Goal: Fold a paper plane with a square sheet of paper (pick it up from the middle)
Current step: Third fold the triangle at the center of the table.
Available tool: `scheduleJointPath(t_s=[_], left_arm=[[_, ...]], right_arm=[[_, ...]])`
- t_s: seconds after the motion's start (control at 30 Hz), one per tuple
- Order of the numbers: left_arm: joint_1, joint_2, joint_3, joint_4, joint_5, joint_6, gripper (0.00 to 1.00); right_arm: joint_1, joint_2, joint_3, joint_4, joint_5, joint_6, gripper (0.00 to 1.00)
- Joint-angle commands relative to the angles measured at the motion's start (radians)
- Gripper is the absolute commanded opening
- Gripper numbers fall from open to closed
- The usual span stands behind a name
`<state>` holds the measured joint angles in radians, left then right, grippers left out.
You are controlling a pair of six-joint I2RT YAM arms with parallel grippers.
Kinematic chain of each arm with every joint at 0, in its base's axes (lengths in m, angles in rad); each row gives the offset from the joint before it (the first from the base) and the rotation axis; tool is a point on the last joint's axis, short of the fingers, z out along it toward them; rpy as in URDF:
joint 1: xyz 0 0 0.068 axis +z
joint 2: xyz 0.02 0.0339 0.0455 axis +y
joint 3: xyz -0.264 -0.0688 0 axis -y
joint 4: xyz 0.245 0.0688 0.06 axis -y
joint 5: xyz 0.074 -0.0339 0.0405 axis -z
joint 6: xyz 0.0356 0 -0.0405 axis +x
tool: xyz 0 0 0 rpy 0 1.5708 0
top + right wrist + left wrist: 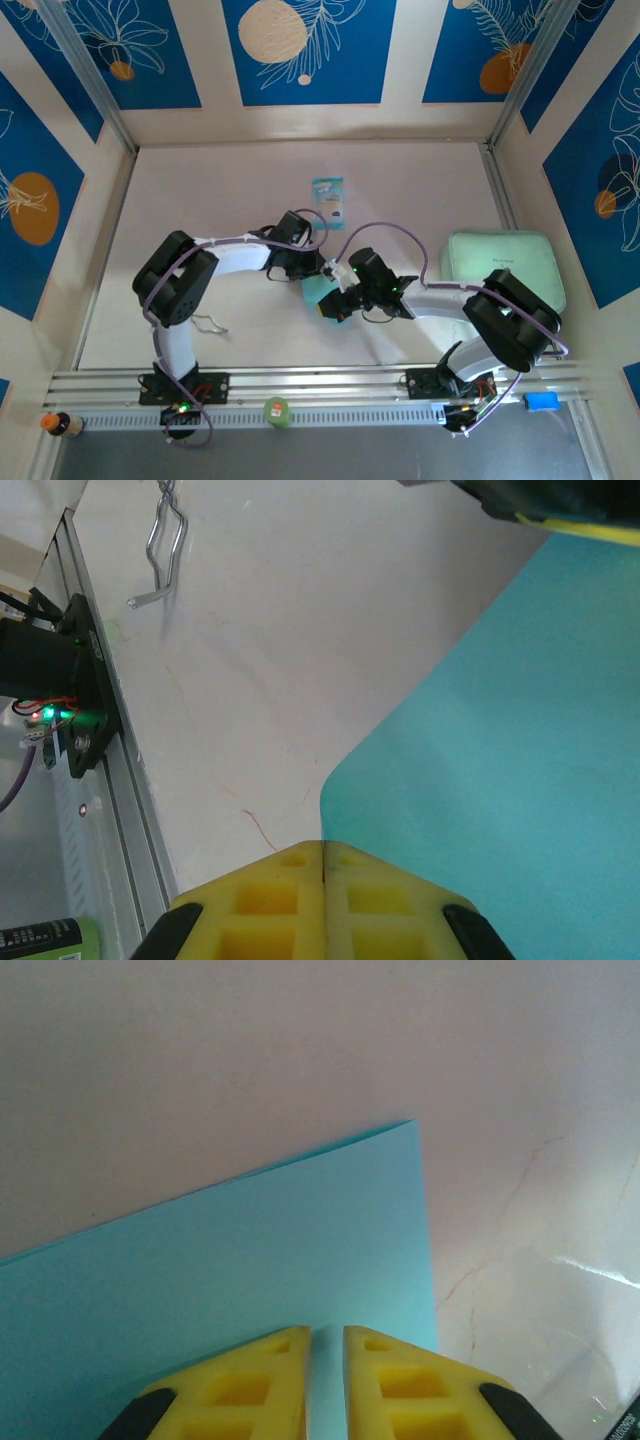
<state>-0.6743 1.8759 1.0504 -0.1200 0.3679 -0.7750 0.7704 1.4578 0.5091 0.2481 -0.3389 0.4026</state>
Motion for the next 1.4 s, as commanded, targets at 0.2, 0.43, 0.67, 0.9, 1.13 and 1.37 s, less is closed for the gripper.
scheduleJointPath(t_s=[0.2, 0.43, 0.67, 0.9, 1.13, 1.37], left_arm=[[0.012, 0.063, -0.018, -0.026, 0.014, 0.041, 0.15], [0.012, 0.055, -0.023, -0.029, 0.005, 0.042, 0.14], [0.013, 0.042, -0.023, -0.033, 0.002, 0.039, 0.14], [0.012, 0.030, -0.029, -0.031, -0.005, 0.034, 0.14], [0.012, 0.022, -0.035, -0.032, -0.008, 0.033, 0.14], [0.012, 0.018, -0.036, -0.028, -0.010, 0.029, 0.15]], right_arm=[[-0.045, 0.021, 0.020, 0.005, -0.064, 0.052, 0.00], [-0.092, 0.035, 0.034, -0.035, -0.054, 0.077, 0.00], [-0.099, 0.039, 0.063, -0.124, 0.047, 0.073, 0.00], [-0.100, 0.038, 0.073, -0.158, 0.095, 0.074, 0.00], [-0.100, 0.043, 0.078, -0.181, 0.139, 0.076, 0.00], [-0.100, 0.050, 0.081, -0.189, 0.179, 0.076, 0.00]])
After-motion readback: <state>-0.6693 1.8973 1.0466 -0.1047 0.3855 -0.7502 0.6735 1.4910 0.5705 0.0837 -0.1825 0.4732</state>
